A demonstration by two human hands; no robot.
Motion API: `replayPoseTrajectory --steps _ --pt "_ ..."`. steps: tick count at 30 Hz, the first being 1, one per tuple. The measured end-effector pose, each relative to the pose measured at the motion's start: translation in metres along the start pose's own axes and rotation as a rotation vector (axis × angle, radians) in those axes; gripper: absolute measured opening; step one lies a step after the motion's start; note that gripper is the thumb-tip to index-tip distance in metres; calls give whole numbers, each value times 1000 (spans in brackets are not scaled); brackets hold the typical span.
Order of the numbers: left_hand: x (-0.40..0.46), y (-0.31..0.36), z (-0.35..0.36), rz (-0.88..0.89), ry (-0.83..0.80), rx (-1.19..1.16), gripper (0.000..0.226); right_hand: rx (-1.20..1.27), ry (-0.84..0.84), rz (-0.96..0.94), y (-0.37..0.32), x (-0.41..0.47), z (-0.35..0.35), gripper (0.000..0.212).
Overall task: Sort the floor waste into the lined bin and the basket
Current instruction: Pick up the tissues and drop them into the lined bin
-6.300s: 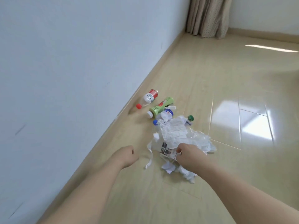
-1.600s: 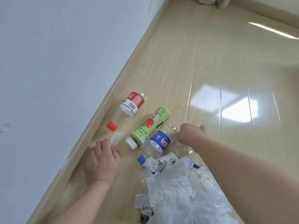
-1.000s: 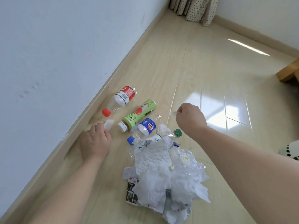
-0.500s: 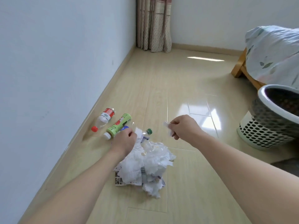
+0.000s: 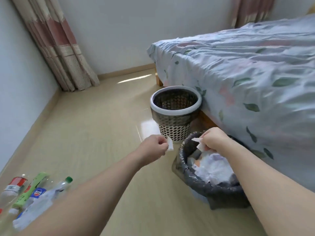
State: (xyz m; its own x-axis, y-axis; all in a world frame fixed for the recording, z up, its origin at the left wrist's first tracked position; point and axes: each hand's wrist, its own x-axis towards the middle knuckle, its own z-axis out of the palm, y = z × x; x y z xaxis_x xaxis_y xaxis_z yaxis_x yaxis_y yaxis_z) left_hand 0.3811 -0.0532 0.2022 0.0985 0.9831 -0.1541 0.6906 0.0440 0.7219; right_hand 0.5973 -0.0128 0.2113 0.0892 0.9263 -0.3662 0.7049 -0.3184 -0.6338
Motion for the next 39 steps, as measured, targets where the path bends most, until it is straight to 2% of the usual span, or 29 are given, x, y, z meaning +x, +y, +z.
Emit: replayPoseTrajectory --steps 3,6,8,9,12,15,18,21,25,29,33,36,39 --pt "32 41 65 91 -78 193 20 -56 26 64 55 13 -22 30" --pt "51 58 117 113 -226 337 19 -146 8 92 81 23 -25 11" --pt "58 60 135 113 -265 419 24 -168 55 102 87 31 -26 7" --pt "60 59 135 117 -239 434 26 -169 88 104 84 33 -25 4" --pt "58 52 110 115 -84 421 22 -116 195 81 71 39 -16 27" --pt "44 28 58 60 96 367 21 -118 233 -43 34 34 5 31" --pt "16 -21 -5 -51 205 355 24 -161 185 -257 -22 23 49 30" --pt "-35 -105 -71 -218 263 372 25 -242 -6 -467 -91 -4 128 39" --pt "-122 -225 -133 -451 305 365 22 -271 -235 -591 -148 -49 237 39" --pt "-214 -342 -160 -640 288 307 14 -274 -420 -548 -165 -79 350 39" --pt "-259 -411 -148 -687 258 269 10 -230 -520 -295 -151 -94 419 35" --pt "-255 -432 -138 -608 255 222 11 -162 -449 -158 -145 -91 441 17" --pt "-235 -434 -132 -507 291 185 14 -202 -343 -234 -148 -86 456 30"
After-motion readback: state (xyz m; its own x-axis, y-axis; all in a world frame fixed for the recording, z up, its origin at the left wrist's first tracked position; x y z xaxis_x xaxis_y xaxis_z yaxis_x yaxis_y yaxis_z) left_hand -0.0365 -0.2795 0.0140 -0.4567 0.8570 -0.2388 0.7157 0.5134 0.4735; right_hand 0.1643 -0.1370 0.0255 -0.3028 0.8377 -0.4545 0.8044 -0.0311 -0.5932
